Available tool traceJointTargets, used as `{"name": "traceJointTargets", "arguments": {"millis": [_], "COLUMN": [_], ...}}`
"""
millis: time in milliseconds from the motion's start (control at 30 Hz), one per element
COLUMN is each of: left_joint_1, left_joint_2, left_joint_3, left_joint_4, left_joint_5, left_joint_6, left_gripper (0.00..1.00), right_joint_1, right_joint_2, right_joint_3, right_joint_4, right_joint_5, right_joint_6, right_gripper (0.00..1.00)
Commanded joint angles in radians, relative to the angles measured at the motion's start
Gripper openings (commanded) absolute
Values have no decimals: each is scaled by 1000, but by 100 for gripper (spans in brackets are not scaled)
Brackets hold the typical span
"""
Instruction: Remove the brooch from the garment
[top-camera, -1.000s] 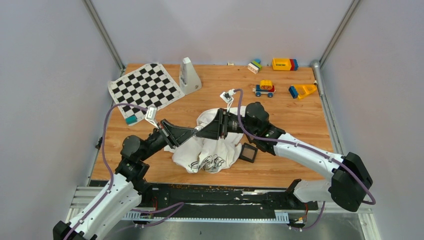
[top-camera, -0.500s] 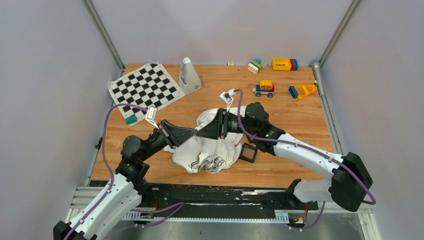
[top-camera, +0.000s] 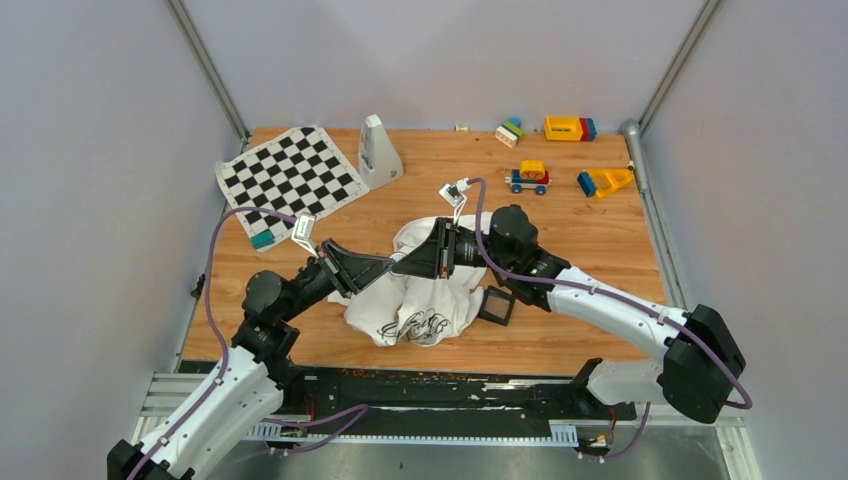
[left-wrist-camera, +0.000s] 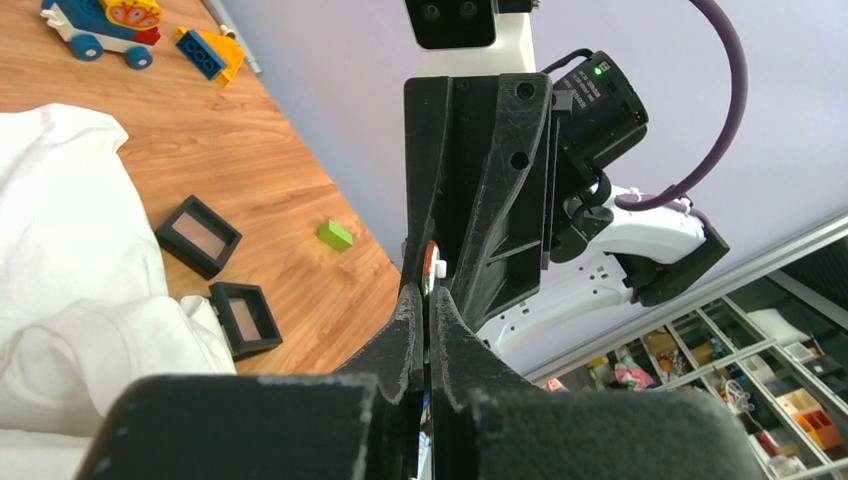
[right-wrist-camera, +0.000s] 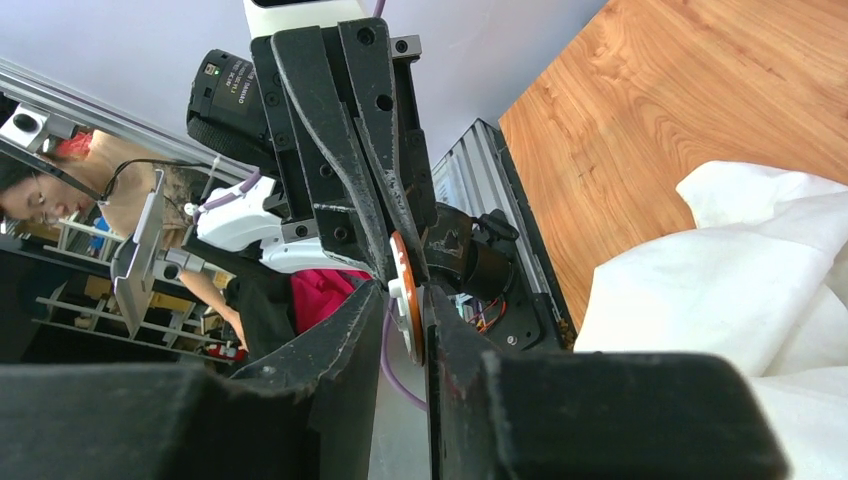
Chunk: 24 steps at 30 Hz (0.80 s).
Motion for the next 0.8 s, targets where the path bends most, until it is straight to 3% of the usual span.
{"name": "traceJointTargets", "arguments": {"millis": [0,467,767], "left_joint_1": [-2,-2,-2], "left_joint_2": [-8,-26,-89], "left_joint_3": [16,109,88], "left_joint_4": [110,-9,-24], "left_joint_5": [69,144,90], "left_joint_6": [5,115,159], "left_gripper": [0,0,0], "right_joint_1": [2,-24,-53], "right_joint_2": [5,49,34], "right_joint_3": [14,52,-3], "right_joint_4": [-9,-131,-151], "right_joint_5": [15,-74,-13], "right_joint_6": [9,73,135], "right_gripper": [20,14,27]}}
